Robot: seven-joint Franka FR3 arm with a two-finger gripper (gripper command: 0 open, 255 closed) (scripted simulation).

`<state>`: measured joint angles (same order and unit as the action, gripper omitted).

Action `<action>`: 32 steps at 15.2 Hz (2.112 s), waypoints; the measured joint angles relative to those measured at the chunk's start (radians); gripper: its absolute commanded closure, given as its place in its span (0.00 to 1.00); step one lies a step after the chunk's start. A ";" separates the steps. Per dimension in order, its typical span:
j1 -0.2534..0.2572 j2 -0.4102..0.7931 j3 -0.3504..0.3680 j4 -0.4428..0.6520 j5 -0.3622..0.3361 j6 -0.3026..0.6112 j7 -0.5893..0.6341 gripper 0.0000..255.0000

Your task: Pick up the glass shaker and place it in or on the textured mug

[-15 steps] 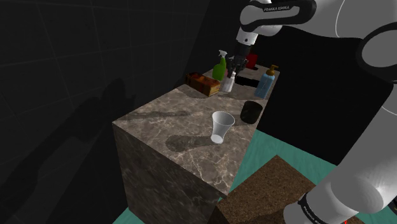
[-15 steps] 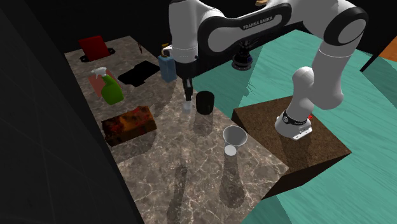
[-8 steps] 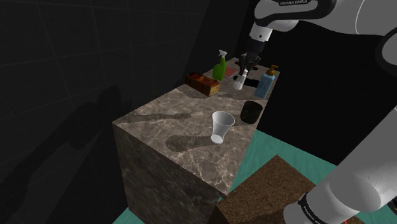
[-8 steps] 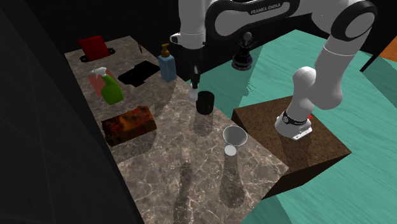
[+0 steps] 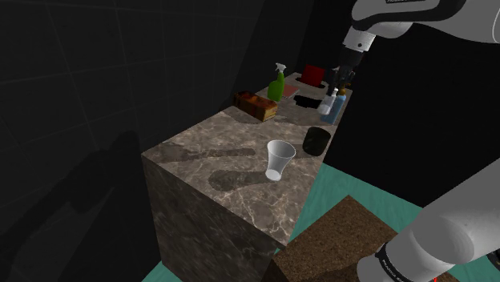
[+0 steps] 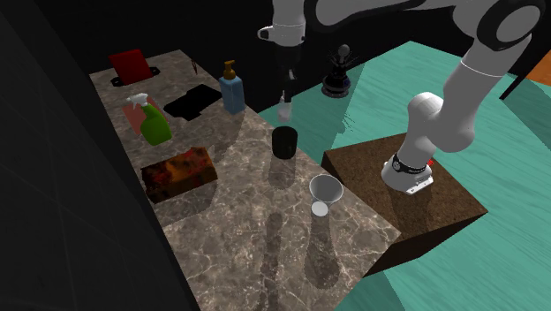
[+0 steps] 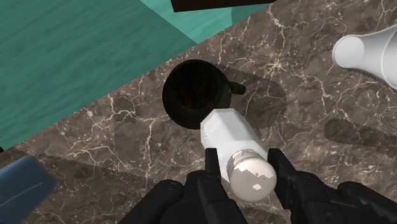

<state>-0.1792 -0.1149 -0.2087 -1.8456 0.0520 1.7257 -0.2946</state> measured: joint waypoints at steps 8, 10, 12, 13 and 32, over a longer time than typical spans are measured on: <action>-0.006 -0.012 -0.007 -0.111 -0.002 0.097 -0.018 1.00; -0.006 -0.012 -0.007 -0.134 -0.002 0.120 -0.020 1.00; -0.006 -0.008 -0.007 -0.160 -0.001 0.149 -0.022 1.00; -0.007 -0.007 -0.009 -0.171 0.000 0.162 -0.025 1.00; -0.007 0.015 -0.010 -0.248 0.006 0.261 -0.035 0.00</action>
<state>-0.1863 -0.1002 -0.2190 -2.0940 0.0584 1.9862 -0.3291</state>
